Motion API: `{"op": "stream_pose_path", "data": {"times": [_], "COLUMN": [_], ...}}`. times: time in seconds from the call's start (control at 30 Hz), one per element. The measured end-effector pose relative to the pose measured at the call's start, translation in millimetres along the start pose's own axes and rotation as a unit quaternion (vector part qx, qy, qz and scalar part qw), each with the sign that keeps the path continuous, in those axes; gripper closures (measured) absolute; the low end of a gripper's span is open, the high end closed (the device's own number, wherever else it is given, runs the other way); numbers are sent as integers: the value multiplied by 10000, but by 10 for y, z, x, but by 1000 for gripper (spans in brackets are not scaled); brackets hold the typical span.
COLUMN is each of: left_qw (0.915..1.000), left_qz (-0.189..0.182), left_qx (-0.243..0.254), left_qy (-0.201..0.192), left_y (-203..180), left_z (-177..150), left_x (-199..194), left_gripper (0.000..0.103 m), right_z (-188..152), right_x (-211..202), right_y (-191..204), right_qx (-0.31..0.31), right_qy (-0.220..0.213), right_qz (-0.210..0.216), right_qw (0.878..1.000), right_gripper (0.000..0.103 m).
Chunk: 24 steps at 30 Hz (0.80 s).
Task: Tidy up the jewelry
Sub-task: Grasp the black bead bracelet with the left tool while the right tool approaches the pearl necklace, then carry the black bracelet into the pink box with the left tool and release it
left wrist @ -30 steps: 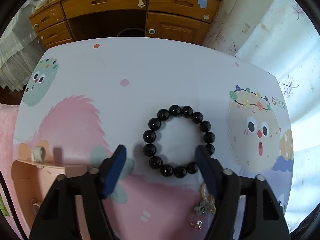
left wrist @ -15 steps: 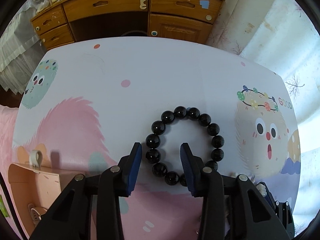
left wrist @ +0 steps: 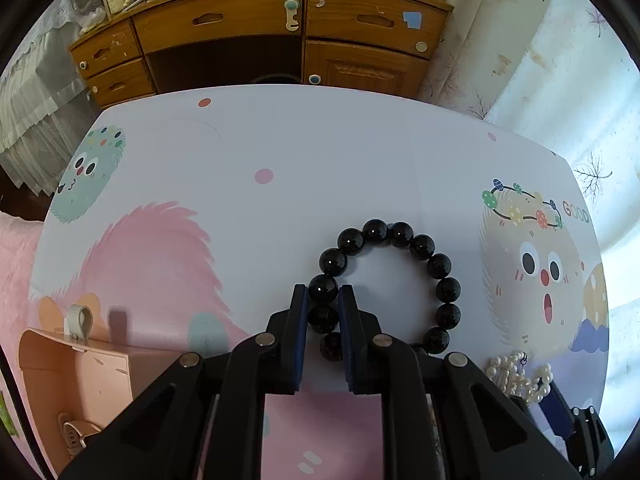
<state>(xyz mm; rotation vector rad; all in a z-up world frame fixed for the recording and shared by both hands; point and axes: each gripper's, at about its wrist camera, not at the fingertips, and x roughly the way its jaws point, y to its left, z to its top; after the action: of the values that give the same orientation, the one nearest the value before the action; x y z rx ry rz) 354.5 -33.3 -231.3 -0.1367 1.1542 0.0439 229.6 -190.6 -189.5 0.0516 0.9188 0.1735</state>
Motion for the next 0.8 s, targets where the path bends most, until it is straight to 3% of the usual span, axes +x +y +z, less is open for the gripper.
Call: {"op": "stream_pose_path", "data": {"times": [0.17, 0.57, 0.67, 0.7, 0.73, 0.8], "left_qw": [10000, 9999, 9998, 9997, 9995, 9993], "left_qz": [60, 127, 194, 237, 287, 349], "left_qx": [-49, -60, 51, 96, 117, 116], "left_qy": [-12, -62, -53, -47, -38, -13], "left_y": [-10, 23, 7, -14, -32, -56], "left_z": [-19, -125, -134, -130, -130, -132], "left_x": [-4, -62, -69, -65, -63, -67], "left_gripper": [90, 90, 90, 90, 90, 90], "right_z": [47, -20, -15, -9, -9, 4], "right_x": [-56, 44, 47, 58, 73, 102], "right_y": [-86, -253, -243, -207, -174, -126], "right_qx": [412, 675, 469, 304, 143, -107], "right_qy": [-78, 236, 233, 247, 269, 305], "right_qz": [265, -231, -328, -447, -635, -911], "right_qw": [9988, 9972, 9981, 9982, 9975, 9953], "right_gripper": [70, 70, 71, 76, 91, 96]}}
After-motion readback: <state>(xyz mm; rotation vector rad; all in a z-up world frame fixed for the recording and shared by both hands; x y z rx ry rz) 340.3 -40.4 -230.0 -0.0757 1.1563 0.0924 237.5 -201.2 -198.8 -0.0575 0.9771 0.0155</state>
